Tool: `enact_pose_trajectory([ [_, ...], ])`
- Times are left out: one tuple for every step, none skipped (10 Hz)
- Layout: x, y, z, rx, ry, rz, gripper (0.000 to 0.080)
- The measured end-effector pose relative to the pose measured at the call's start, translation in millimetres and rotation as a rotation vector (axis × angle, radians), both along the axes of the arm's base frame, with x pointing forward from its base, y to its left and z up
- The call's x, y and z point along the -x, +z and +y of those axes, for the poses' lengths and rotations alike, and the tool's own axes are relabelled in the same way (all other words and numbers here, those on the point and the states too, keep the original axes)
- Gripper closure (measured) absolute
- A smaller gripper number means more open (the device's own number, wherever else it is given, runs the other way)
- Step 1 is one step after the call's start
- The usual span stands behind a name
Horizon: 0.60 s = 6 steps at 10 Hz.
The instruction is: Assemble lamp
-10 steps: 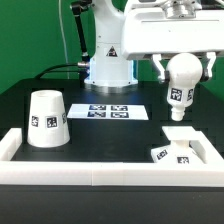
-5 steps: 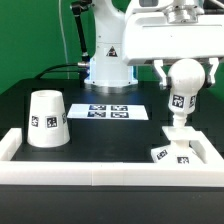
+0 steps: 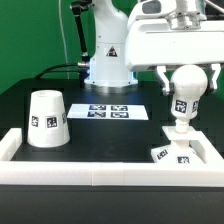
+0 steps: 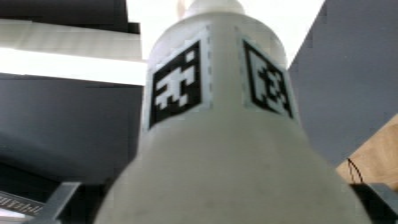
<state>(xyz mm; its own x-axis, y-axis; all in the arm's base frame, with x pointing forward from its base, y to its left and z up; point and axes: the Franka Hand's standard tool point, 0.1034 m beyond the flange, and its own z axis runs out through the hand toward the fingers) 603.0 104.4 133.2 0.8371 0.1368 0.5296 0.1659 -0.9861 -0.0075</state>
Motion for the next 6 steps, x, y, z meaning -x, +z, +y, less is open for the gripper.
enact_pose_trajectory([
  [0.5, -1.9, -0.1, 0.0, 0.0, 0.003, 0.0223],
  [0.1, -3.0, 0.0, 0.0, 0.0, 0.004, 0.0223],
  [0.5, -5.3, -0.5, 0.001, -0.001, 0.008, 0.0223],
  [1.5, -8.4, -0.8, 0.002, -0.001, 0.013, 0.0223],
  [2.4, -10.2, -0.1, 0.002, 0.0, 0.012, 0.0223],
  [5.3, -12.5, 1.0, 0.004, 0.002, -0.002, 0.0223],
])
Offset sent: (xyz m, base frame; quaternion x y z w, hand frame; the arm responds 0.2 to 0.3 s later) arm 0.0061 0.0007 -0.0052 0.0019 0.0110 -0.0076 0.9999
